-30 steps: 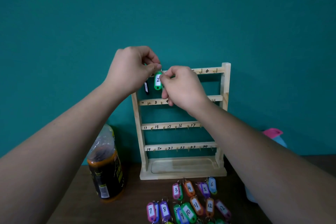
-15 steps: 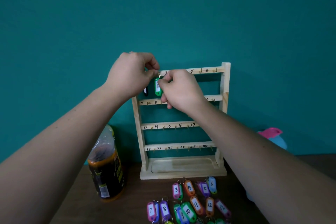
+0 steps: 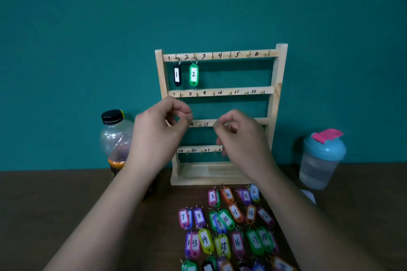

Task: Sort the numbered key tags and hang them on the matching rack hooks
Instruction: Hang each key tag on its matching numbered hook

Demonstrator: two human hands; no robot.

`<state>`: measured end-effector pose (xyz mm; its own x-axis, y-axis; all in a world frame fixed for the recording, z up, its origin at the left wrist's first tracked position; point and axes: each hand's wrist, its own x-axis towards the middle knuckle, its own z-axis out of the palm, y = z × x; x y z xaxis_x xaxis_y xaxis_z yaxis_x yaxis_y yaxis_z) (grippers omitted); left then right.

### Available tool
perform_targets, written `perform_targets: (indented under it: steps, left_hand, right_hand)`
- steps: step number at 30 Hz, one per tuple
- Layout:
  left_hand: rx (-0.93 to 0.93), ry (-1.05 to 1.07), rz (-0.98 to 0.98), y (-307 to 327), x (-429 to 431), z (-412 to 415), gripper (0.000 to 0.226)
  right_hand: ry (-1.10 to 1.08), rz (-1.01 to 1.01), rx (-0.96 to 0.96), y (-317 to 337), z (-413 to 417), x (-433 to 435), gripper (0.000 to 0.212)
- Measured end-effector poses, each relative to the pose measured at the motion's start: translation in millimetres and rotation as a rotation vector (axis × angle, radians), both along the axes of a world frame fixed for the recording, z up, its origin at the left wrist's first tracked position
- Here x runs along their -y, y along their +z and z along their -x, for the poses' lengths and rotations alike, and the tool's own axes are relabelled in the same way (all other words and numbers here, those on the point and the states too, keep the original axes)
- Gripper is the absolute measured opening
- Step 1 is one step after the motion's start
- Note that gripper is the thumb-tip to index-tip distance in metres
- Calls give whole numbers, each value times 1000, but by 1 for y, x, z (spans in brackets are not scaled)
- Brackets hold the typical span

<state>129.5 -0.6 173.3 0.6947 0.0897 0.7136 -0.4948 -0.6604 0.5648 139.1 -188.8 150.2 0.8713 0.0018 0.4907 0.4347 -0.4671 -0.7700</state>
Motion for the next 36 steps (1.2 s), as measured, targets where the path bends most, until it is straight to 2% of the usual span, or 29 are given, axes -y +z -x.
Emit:
perform_targets:
  steps: [5,10,19,26,31,36]
  left_hand:
    - [-167,-48,72,-48,0,-2,10]
    - [-316,-65,96,-88,2,-11,8]
    - [-500,-36,-184,-142,12,-26,5]
    - [-637,-101,-335,-161,17,-33,14]
    - [-639,-110,-361,-163,19,-33,18]
    - [-684,-104,-344,-167,19,-36,22]
  right_hand:
    - [-17,18,-108,-45,3,13,11]
    - [-43,159,-176,-79,0,17,8]
    - [-75,494,-263,-116,-10,8,4]
    - [-83,666,-367,-125,-11,1,31]
    - [-88,674,-355,-132,-13,-2,37]
    - [-72,639,-353,-135,-14,-3,33]
